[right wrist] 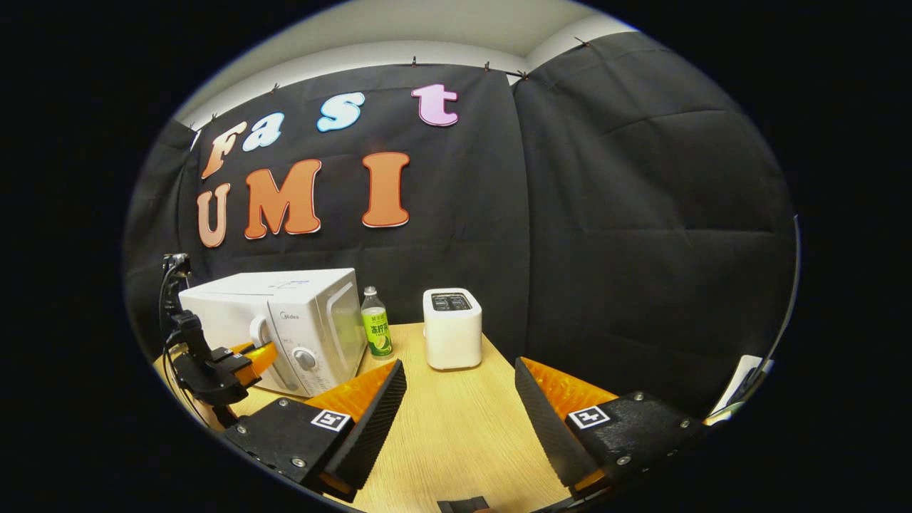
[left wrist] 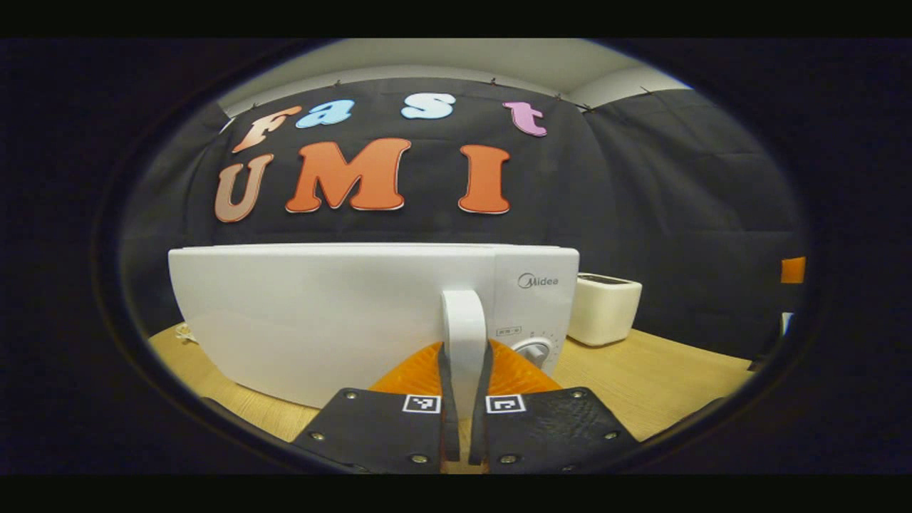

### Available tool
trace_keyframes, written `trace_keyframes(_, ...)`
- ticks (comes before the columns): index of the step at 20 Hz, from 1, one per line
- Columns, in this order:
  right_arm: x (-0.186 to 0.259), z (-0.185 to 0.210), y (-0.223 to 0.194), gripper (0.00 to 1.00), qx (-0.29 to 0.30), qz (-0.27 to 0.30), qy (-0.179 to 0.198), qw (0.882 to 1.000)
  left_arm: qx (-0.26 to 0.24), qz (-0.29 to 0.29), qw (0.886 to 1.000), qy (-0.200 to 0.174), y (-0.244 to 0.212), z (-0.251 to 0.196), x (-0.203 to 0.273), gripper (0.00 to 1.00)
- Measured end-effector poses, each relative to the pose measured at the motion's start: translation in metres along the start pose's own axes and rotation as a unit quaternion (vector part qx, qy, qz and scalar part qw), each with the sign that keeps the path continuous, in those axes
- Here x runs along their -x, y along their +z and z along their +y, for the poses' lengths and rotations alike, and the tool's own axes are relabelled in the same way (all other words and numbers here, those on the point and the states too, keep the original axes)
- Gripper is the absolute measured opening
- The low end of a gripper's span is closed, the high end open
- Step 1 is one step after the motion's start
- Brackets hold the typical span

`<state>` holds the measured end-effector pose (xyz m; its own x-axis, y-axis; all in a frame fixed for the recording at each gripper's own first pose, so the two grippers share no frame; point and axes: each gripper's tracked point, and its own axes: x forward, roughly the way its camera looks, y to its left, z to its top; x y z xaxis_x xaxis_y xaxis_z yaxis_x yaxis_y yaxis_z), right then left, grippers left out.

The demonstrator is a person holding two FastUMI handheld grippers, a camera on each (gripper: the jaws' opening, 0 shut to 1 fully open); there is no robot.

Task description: Open the microwave oven with the left hand, put the food in, and close the microwave oven.

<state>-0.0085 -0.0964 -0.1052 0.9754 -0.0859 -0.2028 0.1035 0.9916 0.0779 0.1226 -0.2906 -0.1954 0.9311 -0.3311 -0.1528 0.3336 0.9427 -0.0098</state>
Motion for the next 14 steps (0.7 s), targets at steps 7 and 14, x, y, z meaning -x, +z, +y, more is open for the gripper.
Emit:
trace_keyframes(7,0.008,0.016,0.002,0.95,-0.002,-0.003,0.014,1.000,0.004,-0.010,0.997,-0.082,0.000,0.002,0.086,0.07)
trace_keyframes(14,0.019,0.050,0.002,0.95,-0.005,-0.006,0.041,0.999,-0.008,0.005,0.992,-0.128,-0.004,0.033,0.171,0.01)
